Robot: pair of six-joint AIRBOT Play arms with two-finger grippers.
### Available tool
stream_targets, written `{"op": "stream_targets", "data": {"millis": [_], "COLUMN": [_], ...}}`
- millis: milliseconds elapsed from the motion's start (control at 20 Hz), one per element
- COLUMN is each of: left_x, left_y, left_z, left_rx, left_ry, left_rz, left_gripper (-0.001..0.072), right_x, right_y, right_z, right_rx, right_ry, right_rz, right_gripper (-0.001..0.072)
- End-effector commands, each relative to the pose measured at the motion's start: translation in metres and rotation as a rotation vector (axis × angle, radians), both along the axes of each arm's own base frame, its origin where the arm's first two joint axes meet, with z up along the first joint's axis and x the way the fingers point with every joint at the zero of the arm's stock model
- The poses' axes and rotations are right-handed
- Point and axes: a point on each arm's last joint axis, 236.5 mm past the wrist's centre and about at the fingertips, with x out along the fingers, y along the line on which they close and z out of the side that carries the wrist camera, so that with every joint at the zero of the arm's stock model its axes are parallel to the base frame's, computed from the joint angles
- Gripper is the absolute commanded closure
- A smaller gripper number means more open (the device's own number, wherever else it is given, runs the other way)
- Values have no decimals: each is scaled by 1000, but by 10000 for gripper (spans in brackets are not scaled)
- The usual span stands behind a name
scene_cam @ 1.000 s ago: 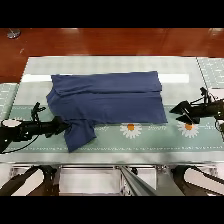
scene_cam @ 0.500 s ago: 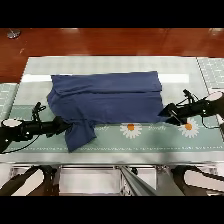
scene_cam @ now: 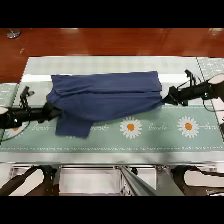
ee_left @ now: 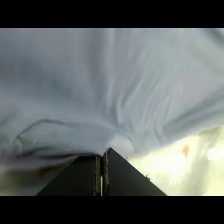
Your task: Fold the shirts.
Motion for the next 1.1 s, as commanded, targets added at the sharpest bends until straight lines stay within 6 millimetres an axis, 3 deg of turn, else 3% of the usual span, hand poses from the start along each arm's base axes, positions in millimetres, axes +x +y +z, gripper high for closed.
{"op": "stream_targets", "data": {"millis": [0,250,450,600,750,800,850,950,1050], "left_x": [57,150,206,230,236,236,233,220,193], "left_y": [15,23,32,35,29,26,24,35,67], "left_z": [19,16,4,-7,-19,-20,-16,-3,5], "left_rx": [38,34,-4,-14,-19,-21,-28,-32,8], "left_ry": [-69,-79,-55,-51,-38,-34,-29,-2,91], "left_rz": [47,103,154,167,147,141,117,45,19], "left_gripper": [692,692,692,692,680,449,-3,8,9], "right_x": [47,118,161,181,186,185,184,186,186], "right_y": [1,-6,0,4,5,7,10,-7,-40], "right_z": [16,12,9,5,-11,-16,-14,-1,5], "right_rx": [-12,21,103,153,176,189,201,203,178], "right_ry": [-77,-114,-153,-169,-148,-139,-150,-176,-179], "right_rz": [-3,-88,-118,-134,-142,-141,-120,-118,-150], "right_gripper": [689,689,689,689,660,318,94,95,95]}}
